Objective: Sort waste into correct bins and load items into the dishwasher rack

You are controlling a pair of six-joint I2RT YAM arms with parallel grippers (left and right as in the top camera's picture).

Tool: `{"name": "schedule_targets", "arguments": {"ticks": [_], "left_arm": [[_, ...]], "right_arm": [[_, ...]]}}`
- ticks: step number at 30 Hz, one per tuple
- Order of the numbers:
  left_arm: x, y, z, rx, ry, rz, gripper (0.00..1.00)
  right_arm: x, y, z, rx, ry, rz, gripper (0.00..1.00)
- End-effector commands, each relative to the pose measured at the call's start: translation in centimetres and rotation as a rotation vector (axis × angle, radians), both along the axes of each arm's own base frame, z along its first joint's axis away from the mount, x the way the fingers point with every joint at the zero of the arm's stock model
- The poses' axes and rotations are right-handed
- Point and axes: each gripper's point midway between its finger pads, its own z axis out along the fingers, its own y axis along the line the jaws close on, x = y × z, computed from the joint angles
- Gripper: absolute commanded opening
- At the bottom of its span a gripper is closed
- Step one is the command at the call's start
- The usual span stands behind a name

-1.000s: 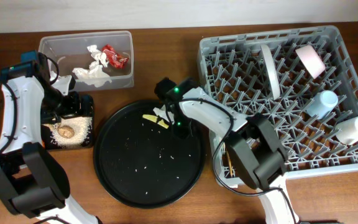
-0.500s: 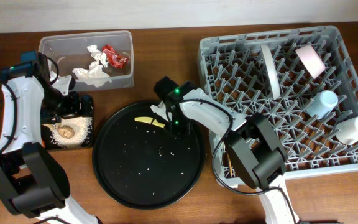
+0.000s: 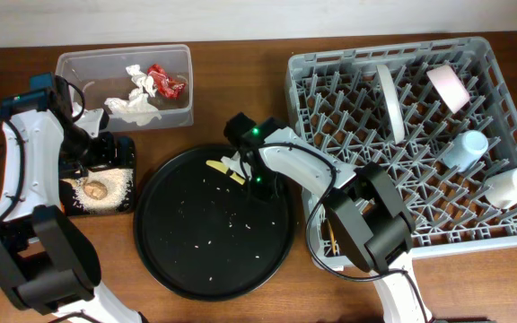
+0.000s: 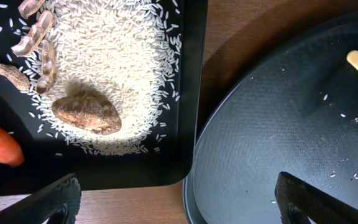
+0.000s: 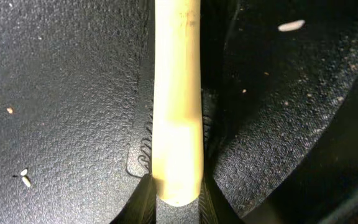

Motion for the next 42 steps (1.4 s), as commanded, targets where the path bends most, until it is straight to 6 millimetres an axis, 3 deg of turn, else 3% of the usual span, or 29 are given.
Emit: {"name": "schedule_targets", "arguments": {"ticks": [1,6,8,9,10,11,13,16,18,20,25,28,30,32,34,36,37,38,41,42], "left_arm": [[0.4,-0.1,0.9,-0.003,-0.031,0.007,0.99],[0.3,-0.1,0.9,-0.003,-0.03,0.007,0.99],[0.4,-0.1,0.9,-0.003,-0.031,0.007,0.99],[0.4,-0.1,0.9,-0.003,-0.032,0.007,0.99],[0.4,-0.1,0.9,-0.003,-0.031,0.007,0.99],[0.4,-0.1,0.9,-0.003,-0.031,0.007,0.99],[0.4,-0.1,0.9,-0.003,-0.031,0.007,0.99],[0.4,-0.1,0.9,-0.003,-0.031,0.007,0.99],[0.4,-0.1,0.9,-0.003,-0.031,0.007,0.99],[0.4,-0.1,0.9,-0.003,-0.031,0.007,0.99],[0.3,-0.1,0.9,-0.003,-0.03,0.007,0.99],[0.3,-0.1,0.9,-0.004,-0.029,0.007,0.99],[0.2,-0.2,0.9,-0.005,-0.023,0.007,0.99],[0.3,-0.1,0.9,-0.004,-0.029,0.006,0.99],[0.3,-0.1,0.9,-0.003,-0.03,0.007,0.99],[0.8,-0.7,1.0,-0.029,-0.05,0.002,0.99],[1.5,-1.7,1.3,-0.061,-0.083,-0.014,0.99],[2.5,-3.4,1.6,-0.055,-0.118,-0.07,0.99],[2.0,-7.6,1.4,-0.001,-0.08,-0.224,0.99],[0.3,-8.8,1.2,-0.01,-0.006,-0.235,0.99]], "right_arm": [[-0.2,0.2,2.6,0.029,-0.035,-0.024,0.04],[-0.2,0.2,6.2,0.069,-0.087,-0.068,0.04],[0.0,0.1,8.3,0.099,-0.123,-0.097,0.04],[0.4,-0.4,10.2,0.119,-0.168,-0.132,0.04],[0.8,-1.1,11.9,0.139,-0.2,-0.176,0.04],[1.8,-3.3,14.2,0.157,-0.248,-0.275,0.04],[3.3,-7.7,16.4,0.166,-0.282,-0.443,0.04],[4.3,-12.6,16.1,0.126,-0.249,-0.633,0.04],[4.1,-13.5,15.5,0.114,-0.23,-0.699,0.04],[2.9,-12.8,13.7,0.122,-0.165,-0.689,0.04],[0.4,-13.3,8.3,0.07,-0.08,-0.737,0.05],[0.0,-12.7,8.3,0.098,-0.05,-0.735,0.32],[0.5,-12.6,9.3,0.114,-0.068,-0.735,0.33],[2.8,-12.7,12.8,0.155,-0.175,-0.738,0.38],[5.1,-14.6,15.9,0.16,-0.27,-0.788,0.45],[8.4,-20.0,20.6,0.209,-0.389,-0.903,0.47],[9.2,-22.4,22.6,0.247,-0.425,-0.932,0.76],[9.0,-23.8,23.2,0.29,-0.403,-0.929,0.95],[6.6,-26.8,22.2,0.231,-0.312,-1.02,1.0],[5.4,-27.4,21.9,0.204,-0.269,-1.043,0.98]]}}
